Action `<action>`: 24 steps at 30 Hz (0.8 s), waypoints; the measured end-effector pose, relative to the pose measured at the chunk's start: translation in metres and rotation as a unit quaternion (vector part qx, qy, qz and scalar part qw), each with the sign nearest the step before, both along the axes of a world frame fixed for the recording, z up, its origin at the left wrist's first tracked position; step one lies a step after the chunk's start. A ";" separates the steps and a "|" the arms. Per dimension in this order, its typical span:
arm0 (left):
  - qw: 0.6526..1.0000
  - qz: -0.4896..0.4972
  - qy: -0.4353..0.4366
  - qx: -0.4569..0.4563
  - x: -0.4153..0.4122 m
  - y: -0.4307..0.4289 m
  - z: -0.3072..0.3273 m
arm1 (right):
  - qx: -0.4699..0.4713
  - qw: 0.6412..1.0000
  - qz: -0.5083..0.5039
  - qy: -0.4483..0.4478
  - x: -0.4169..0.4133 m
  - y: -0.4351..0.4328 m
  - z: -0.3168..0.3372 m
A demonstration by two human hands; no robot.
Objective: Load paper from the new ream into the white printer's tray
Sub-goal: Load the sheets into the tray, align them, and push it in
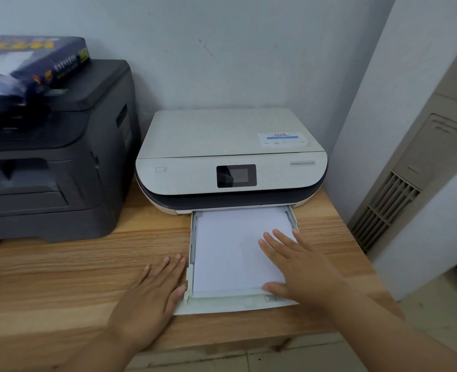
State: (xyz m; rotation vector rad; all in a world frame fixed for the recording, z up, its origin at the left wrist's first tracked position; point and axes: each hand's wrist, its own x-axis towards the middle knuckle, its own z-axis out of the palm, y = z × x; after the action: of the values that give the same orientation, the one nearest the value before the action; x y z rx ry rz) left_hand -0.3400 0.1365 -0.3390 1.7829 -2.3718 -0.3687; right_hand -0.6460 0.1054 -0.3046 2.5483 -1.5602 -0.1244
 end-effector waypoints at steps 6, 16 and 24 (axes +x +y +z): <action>1.000 -0.004 -0.010 -0.011 -0.001 0.000 0.001 | -0.006 1.000 0.016 0.022 -0.001 -0.004 0.003; 1.000 -0.009 0.011 -0.022 0.001 -0.001 -0.005 | 0.007 0.999 0.013 0.035 -0.002 -0.006 0.001; 1.000 -0.003 0.017 -0.019 0.000 -0.001 -0.003 | 0.057 0.997 0.003 0.050 0.007 -0.002 0.010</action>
State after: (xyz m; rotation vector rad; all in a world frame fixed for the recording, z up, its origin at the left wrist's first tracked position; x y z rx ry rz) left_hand -0.3404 0.1358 -0.3422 1.7399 -2.3462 -0.3485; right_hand -0.6387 0.1034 -0.2950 2.5874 -1.5496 -0.3427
